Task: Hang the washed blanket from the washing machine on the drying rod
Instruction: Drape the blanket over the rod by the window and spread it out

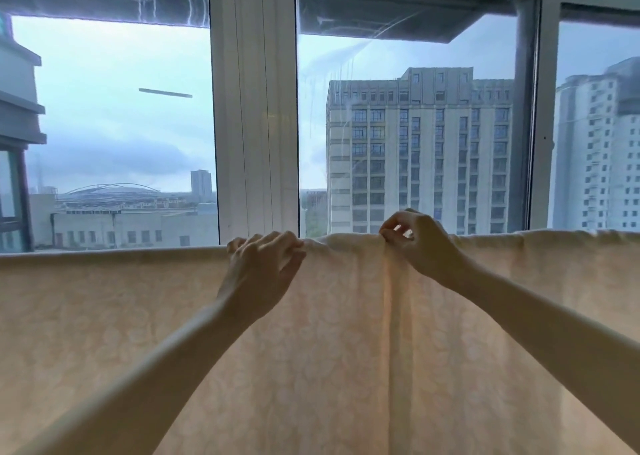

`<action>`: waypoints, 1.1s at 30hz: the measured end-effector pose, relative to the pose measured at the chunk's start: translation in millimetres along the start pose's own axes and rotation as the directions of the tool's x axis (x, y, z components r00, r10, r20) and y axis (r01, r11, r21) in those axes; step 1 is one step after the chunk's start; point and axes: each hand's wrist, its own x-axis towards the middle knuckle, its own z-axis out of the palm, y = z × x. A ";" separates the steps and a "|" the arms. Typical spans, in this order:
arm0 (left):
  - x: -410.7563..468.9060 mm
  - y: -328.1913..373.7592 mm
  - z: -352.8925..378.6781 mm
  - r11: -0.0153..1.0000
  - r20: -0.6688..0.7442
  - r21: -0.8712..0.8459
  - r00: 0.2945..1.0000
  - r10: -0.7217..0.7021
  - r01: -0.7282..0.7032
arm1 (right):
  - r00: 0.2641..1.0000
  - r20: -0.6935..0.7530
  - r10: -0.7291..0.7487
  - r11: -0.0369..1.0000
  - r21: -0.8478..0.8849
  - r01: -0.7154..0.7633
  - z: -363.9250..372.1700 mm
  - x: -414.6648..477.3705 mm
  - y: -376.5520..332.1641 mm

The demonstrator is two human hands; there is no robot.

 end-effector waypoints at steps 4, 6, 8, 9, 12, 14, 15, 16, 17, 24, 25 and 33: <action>-2.1 -5.8 -2.2 0.997 -0.039 -0.077 0.999 0.026 -0.029 | 1.000 0.022 -0.009 1.000 0.026 0.008 -0.3 -3.6 -6.6; -0.4 -7.0 -5.3 0.989 -0.056 -0.147 0.998 -0.025 0.016 | 0.997 0.053 -0.053 0.998 0.034 0.051 4.5 -7.5 -9.2; 2.4 -5.2 -9.3 0.977 -0.062 -0.197 0.994 -0.094 0.080 | 0.994 0.071 -0.081 0.996 -0.034 0.083 9.8 -9.0 -5.2; 3.4 -4.8 -11.1 0.968 -0.064 -0.225 0.990 -0.128 0.111 | 0.993 0.080 -0.086 0.994 -0.059 0.090 10.6 -9.0 -3.8; 4.8 -6.8 -16.2 0.960 -0.053 -0.239 0.985 -0.166 0.149 | 0.992 0.110 -0.055 0.998 0.013 0.054 5.4 -5.1 -6.7; 2.5 -8.8 -18.7 0.970 -0.032 -0.199 0.988 -0.150 0.140 | 0.994 0.105 -0.022 0.998 0.057 0.016 0.7 -2.7 -11.2; 1.3 -9.8 -18.8 0.975 -0.021 -0.180 0.990 -0.136 0.131 | 0.995 0.102 0.002 0.997 0.074 -0.010 -0.4 -1.7 -11.8; -0.2 -10.3 -18.2 0.981 -0.013 -0.160 0.993 -0.117 0.113 | 0.994 0.103 0.026 0.995 0.094 -0.036 -1.1 -0.5 -10.9; -0.9 -10.3 -17.0 0.986 -0.006 -0.138 0.995 -0.095 0.093 | 0.993 0.107 0.051 0.991 0.117 -0.063 -1.4 0.4 -9.6; -1.2 -1.3 -6.5 0.999 0.068 0.045 0.998 -0.006 0.003 | 0.967 0.068 0.247 0.902 0.349 -0.255 -8.0 6.2 0.1; -0.3 0.5 -4.4 0.998 0.077 0.065 0.997 0.004 -0.009 | 0.964 0.055 0.258 0.891 0.371 -0.260 -9.2 7.2 1.3; 14.9 30.2 20.0 0.988 0.092 0.039 0.985 0.147 -0.151 | 0.994 0.048 0.101 0.993 0.055 -0.104 -19.7 3.7 16.3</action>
